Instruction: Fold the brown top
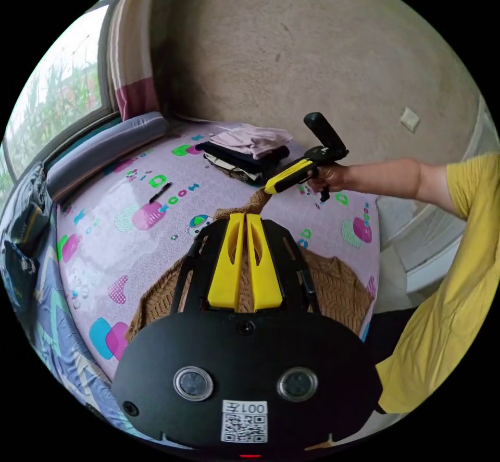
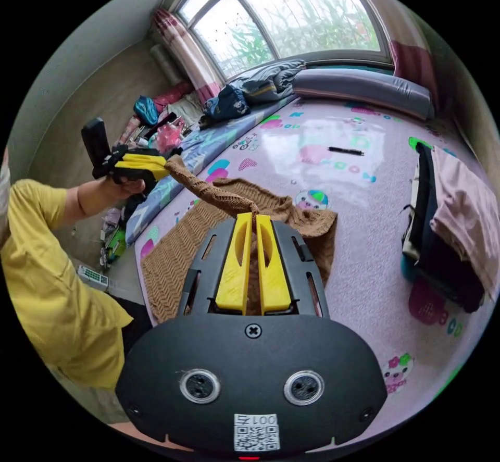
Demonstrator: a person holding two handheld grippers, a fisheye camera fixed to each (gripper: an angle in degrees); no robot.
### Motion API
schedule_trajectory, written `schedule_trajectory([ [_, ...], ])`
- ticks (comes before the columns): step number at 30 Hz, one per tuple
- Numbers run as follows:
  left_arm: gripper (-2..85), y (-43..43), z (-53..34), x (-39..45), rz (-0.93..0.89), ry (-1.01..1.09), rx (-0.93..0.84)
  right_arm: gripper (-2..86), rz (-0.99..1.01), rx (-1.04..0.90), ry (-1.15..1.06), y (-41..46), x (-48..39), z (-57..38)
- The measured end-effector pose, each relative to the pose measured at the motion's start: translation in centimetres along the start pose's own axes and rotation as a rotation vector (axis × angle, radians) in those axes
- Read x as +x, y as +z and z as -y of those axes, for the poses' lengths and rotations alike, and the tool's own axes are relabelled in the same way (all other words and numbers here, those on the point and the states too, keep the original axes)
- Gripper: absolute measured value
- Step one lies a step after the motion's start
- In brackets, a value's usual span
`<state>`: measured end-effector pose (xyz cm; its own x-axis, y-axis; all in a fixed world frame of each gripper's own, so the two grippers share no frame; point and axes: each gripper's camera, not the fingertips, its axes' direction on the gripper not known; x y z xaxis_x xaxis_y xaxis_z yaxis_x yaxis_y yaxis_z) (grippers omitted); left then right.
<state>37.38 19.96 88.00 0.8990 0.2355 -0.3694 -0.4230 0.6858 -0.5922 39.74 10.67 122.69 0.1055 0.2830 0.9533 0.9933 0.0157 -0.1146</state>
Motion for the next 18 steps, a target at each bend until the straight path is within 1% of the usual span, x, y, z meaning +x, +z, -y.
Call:
schedule_trajectory([
  [2,-1.2,1.3,-2.0,2.7,-0.003,0.043,-0.015,0.4,-0.034,-0.025,-0.029,0.9,-1.7,-3.7],
  [6,-1.2,8.0,-7.6,8.1,-0.039,0.131,-0.138,0.5,-0.048,-0.087,0.006,3.6,-2.4,-8.6],
  [9,-1.2,13.9,-11.7,10.4,-0.105,0.110,-0.232,0.6,-0.076,-0.153,0.004,6.2,-2.2,-11.5],
  [13,-1.2,20.0,-15.4,12.2,-0.082,0.126,-0.319,0.8,-0.081,-0.198,-0.034,8.4,-1.4,-14.0],
  [15,-1.2,21.7,-16.5,12.5,-0.071,0.143,-0.338,1.0,-0.081,-0.213,-0.064,8.9,-1.2,-14.8],
  [18,-1.4,24.2,-18.4,13.7,-0.024,0.250,-0.377,1.4,-0.064,-0.291,-0.134,9.4,-1.3,-16.1],
])
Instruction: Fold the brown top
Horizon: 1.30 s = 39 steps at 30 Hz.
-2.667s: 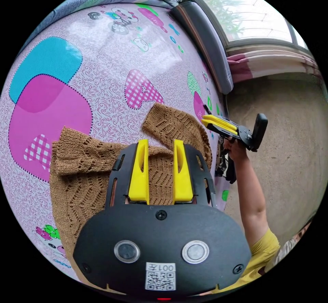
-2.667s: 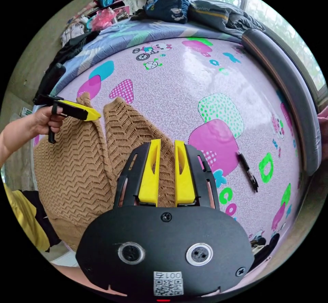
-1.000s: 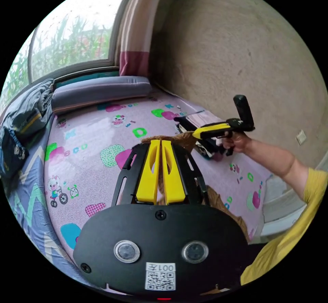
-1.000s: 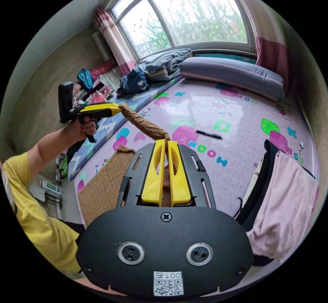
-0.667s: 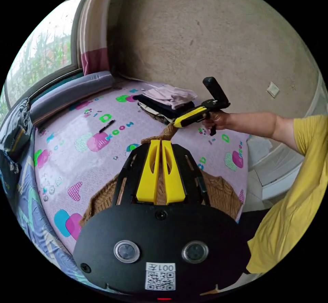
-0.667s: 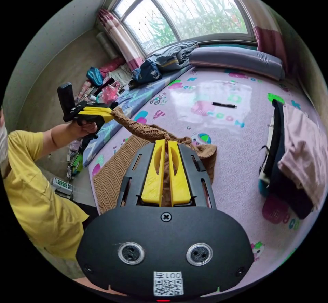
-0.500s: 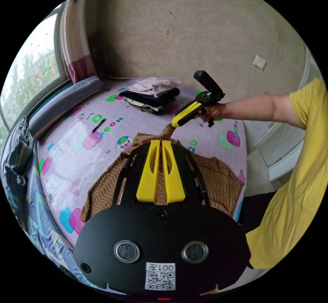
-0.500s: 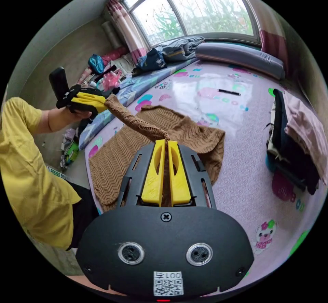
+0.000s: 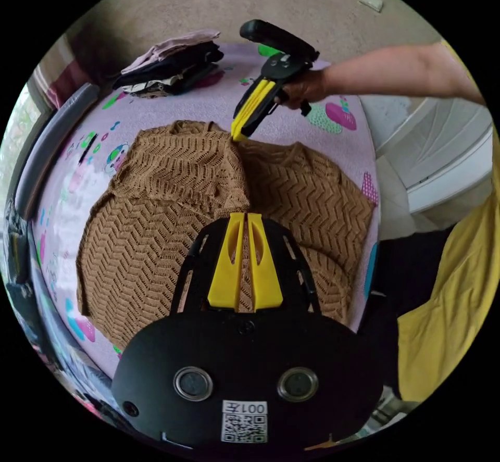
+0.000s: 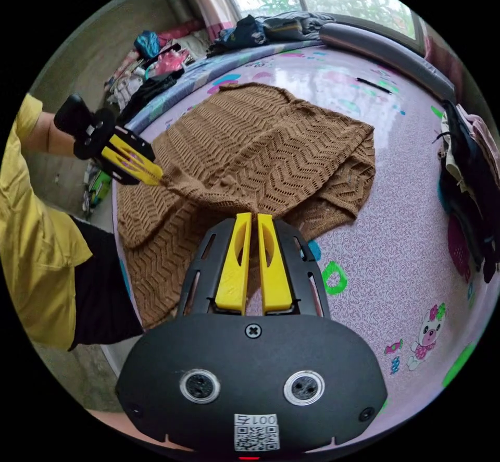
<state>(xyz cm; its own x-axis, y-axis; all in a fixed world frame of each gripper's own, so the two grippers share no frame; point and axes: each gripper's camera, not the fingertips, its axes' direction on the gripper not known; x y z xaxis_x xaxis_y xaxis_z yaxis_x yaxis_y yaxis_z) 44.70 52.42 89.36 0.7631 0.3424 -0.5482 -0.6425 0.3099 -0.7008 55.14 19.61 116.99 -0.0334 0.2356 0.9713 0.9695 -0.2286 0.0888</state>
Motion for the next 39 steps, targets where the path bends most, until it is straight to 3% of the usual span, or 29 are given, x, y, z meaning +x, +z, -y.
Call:
schedule_trajectory([
  [4,-1.6,4.1,-0.8,3.3,0.142,0.266,-0.082,1.8,0.007,0.019,-0.031,-1.1,-0.4,-1.5],
  [9,-1.7,8.3,-1.6,5.4,0.224,0.412,-0.127,3.8,0.078,0.096,-0.013,-0.7,-0.2,-0.3],
  [17,-1.7,13.1,-2.3,5.1,0.262,0.431,-0.151,7.1,0.125,-0.086,-0.165,6.3,-0.4,4.7],
  [27,-1.7,17.3,-4.4,4.3,0.304,0.483,-0.148,6.2,0.125,-0.065,-0.176,7.2,0.4,6.7],
  [32,-1.7,18.8,-5.5,3.5,0.318,0.481,-0.150,3.8,0.193,-0.243,-0.191,10.5,0.9,7.2],
  [39,-1.7,19.5,-7.1,1.4,0.340,0.433,-0.133,1.1,0.206,-0.132,-0.192,7.4,1.0,5.2],
])
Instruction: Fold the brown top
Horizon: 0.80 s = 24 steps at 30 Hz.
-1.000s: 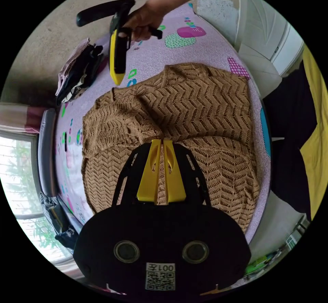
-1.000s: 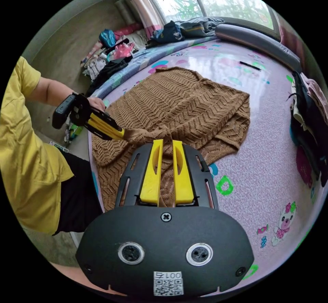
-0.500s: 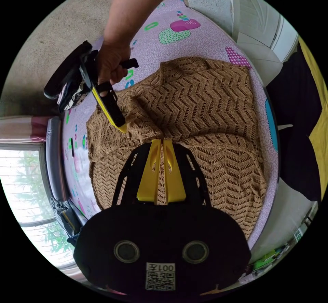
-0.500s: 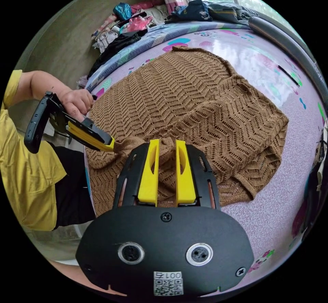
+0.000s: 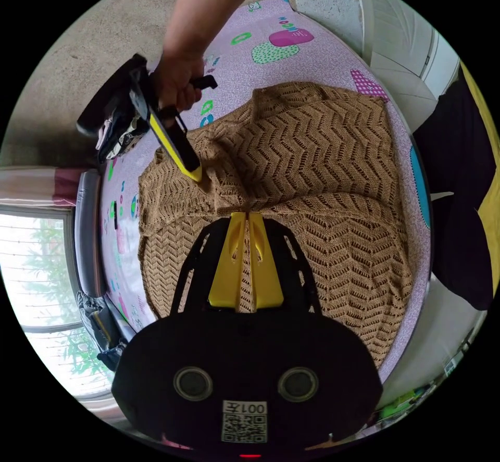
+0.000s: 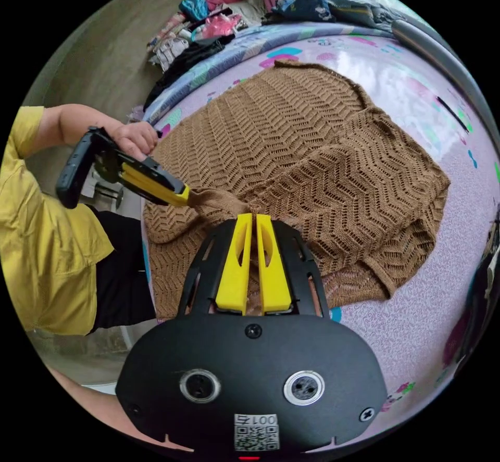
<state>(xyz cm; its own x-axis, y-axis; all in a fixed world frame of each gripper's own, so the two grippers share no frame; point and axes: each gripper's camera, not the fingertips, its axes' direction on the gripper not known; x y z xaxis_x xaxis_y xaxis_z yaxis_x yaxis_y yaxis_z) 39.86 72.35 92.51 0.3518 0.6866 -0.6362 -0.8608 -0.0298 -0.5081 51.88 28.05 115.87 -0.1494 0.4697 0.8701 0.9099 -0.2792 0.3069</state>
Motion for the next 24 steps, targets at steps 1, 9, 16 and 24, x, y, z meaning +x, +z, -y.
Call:
schedule_trajectory([
  [1,-1.7,0.1,-0.4,-0.2,0.007,-0.008,0.004,1.0,0.013,0.049,-0.003,-1.0,-0.6,-1.0],
  [9,-1.7,0.1,-2.5,-0.1,0.065,0.020,0.047,0.9,-0.024,0.109,-0.001,-1.4,-5.6,-7.8],
  [16,-1.6,0.8,-2.5,1.0,0.087,0.132,0.047,1.0,-0.082,-0.038,-0.033,3.2,-7.1,-9.1],
  [24,-0.5,-0.8,-3.2,-0.6,0.111,0.189,0.043,1.3,-0.090,-0.056,-0.057,2.7,-7.6,-9.8],
])
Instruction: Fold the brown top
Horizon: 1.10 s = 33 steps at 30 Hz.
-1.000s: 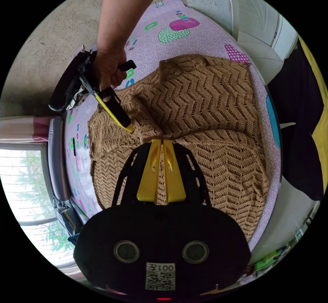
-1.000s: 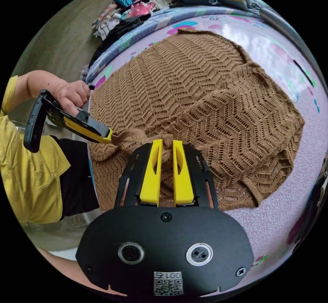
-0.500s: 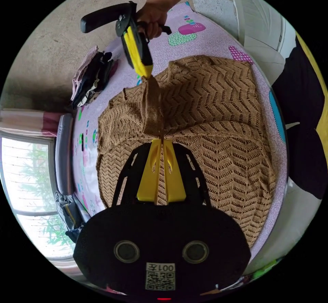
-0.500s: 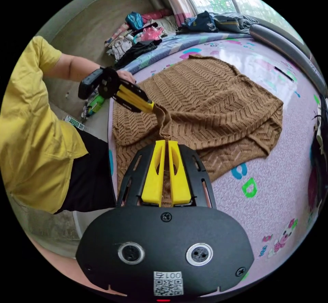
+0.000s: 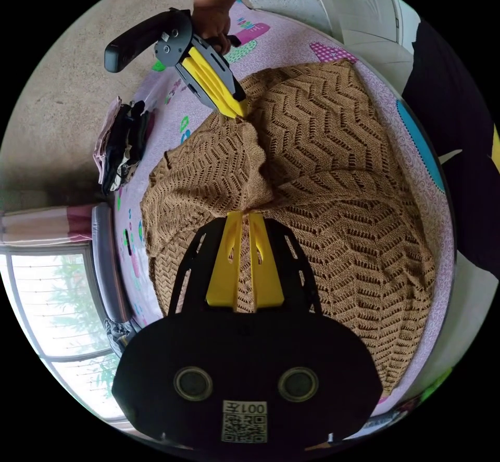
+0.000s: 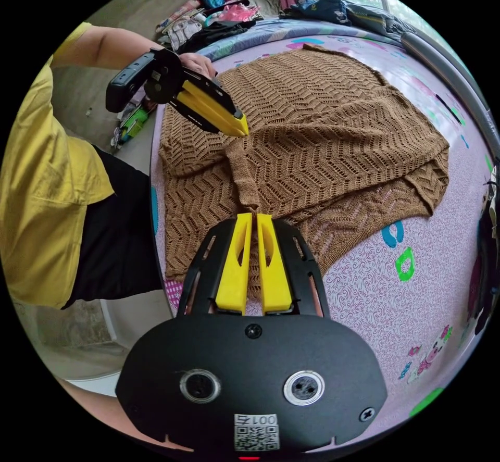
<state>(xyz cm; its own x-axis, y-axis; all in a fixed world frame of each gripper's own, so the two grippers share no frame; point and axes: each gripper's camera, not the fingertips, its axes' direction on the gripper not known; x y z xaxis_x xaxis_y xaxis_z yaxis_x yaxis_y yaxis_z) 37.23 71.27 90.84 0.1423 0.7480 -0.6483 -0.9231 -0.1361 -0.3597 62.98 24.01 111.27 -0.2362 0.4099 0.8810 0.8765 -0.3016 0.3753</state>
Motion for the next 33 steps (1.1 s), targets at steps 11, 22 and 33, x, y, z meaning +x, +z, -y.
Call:
schedule_trajectory([
  [11,-1.3,-3.4,-1.9,-4.1,-0.005,-0.028,-0.031,4.6,0.119,0.005,0.037,-2.1,0.7,-2.3],
  [22,-1.3,-9.3,-7.9,-20.6,-0.055,-0.615,-0.049,0.5,-0.102,0.333,0.170,-10.1,4.8,-1.4],
  [33,-1.5,-6.2,-15.9,-42.3,-0.388,-1.236,0.067,0.7,-0.174,0.380,0.387,-12.3,19.0,5.5],
])
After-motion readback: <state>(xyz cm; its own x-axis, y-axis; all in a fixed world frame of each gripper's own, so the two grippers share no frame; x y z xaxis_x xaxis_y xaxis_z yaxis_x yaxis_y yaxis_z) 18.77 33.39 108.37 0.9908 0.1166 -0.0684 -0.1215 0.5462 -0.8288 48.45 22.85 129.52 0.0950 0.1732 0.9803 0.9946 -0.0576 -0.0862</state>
